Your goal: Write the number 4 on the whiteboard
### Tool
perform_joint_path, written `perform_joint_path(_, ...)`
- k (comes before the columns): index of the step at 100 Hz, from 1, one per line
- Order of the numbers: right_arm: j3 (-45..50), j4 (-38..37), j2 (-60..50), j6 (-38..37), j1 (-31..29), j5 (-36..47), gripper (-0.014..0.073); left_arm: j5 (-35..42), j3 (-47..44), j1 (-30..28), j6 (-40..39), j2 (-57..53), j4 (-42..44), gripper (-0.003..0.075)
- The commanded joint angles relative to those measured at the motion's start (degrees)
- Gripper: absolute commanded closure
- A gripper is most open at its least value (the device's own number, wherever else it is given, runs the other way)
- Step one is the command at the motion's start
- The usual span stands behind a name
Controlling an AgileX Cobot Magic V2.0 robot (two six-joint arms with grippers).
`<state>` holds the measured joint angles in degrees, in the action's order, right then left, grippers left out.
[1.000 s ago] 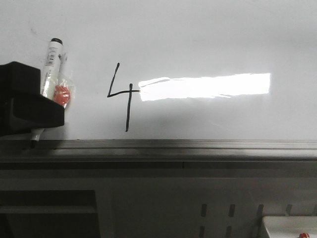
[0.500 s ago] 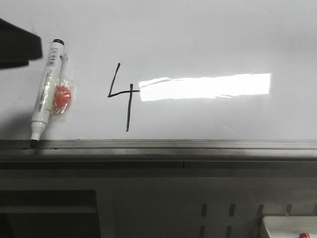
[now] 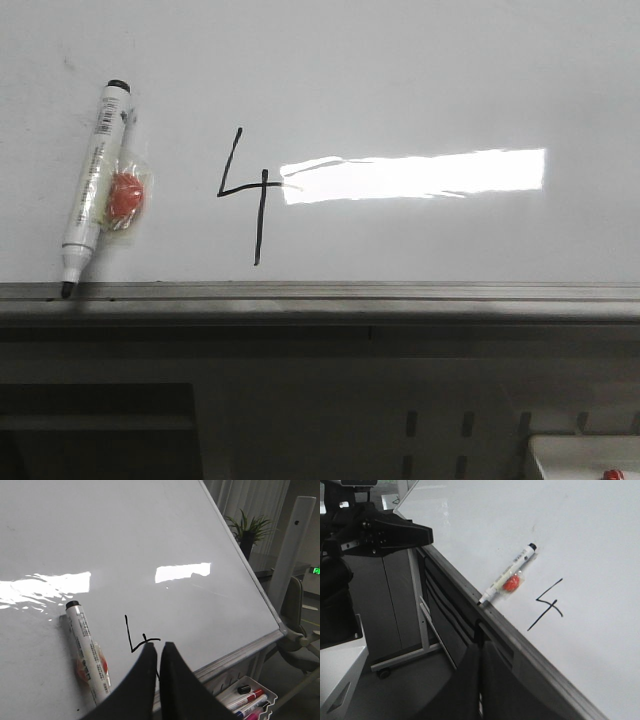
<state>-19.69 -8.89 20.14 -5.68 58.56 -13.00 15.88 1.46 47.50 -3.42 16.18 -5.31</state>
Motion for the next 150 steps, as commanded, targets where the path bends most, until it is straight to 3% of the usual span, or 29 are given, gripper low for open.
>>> perform_joint_path(1, 4.17, -1.17, -5.51, -0.11, -0.17, 6.36, 0.0653, 4.28, -0.66, 0.38, -0.54, -3.01, 0.76, 0.0741)
perform_joint_path(26, 11.06, -1.17, -16.39, -0.11, -0.17, 6.48, 0.0659, 7.32, -1.23, 0.38, -0.54, -4.9, 0.76, 0.0741)
perform_joint_path(89, 11.73, -1.17, -16.69, -0.11, -0.17, 5.03, 0.0659, 6.99, -1.32, -0.29, -0.54, -4.9, 0.13, 0.0741)
perform_joint_path(101, 11.73, -1.17, -16.69, -0.11, -0.17, 5.03, 0.0659, 1.54, -1.12, -5.47, -0.54, -4.9, 0.65, 0.0741)
perform_joint_path(124, 11.73, -1.17, -16.69, -0.11, -0.17, 4.98, 0.0659, -9.55, -1.12, -20.98, -0.54, -5.92, 8.67, 0.0741)
perform_joint_path(150, 11.73, -1.17, -16.69, -0.11, -0.17, 4.98, 0.0659, -18.31, -1.23, -36.81, -0.54, -11.91, 8.26, 0.0741)
